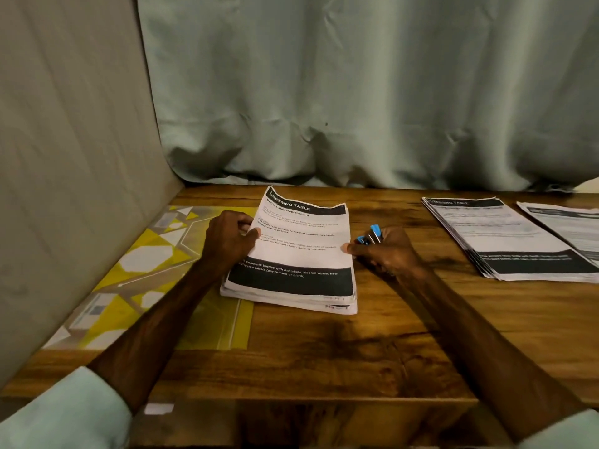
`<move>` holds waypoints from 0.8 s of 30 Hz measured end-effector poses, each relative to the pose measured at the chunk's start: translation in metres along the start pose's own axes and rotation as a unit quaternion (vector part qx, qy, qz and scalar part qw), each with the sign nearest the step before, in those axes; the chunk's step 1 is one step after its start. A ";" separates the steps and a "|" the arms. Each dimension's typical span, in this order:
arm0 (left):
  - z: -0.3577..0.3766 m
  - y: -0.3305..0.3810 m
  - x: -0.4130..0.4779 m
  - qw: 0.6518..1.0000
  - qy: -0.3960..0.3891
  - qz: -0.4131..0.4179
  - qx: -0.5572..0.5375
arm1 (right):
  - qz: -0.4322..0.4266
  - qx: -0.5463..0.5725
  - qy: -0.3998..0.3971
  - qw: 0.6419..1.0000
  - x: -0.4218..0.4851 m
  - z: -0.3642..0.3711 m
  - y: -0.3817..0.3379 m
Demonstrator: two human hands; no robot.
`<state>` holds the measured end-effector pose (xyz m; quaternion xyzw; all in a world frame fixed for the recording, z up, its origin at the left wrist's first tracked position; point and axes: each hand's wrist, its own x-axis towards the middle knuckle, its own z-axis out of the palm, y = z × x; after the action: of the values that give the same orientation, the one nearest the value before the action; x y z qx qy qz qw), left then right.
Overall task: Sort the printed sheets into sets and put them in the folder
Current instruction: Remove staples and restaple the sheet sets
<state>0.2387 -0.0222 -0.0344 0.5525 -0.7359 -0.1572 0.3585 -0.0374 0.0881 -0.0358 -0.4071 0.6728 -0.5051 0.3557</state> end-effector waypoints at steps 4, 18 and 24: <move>0.002 -0.006 -0.005 1.000 0.005 0.000 0.031 | -0.043 -0.094 0.012 0.995 0.004 -0.001 0.006; -0.007 0.020 0.000 0.969 -0.129 -0.158 -0.138 | -0.091 -0.184 0.021 0.978 0.002 0.003 0.004; -0.021 0.036 0.002 0.933 -0.180 -0.177 -0.255 | -0.072 -0.144 0.004 0.987 0.002 0.000 0.005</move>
<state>0.2276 -0.0081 0.0035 0.5259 -0.6139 -0.4973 0.3151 -0.0393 0.0871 -0.0403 -0.4988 0.7090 -0.4292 0.2534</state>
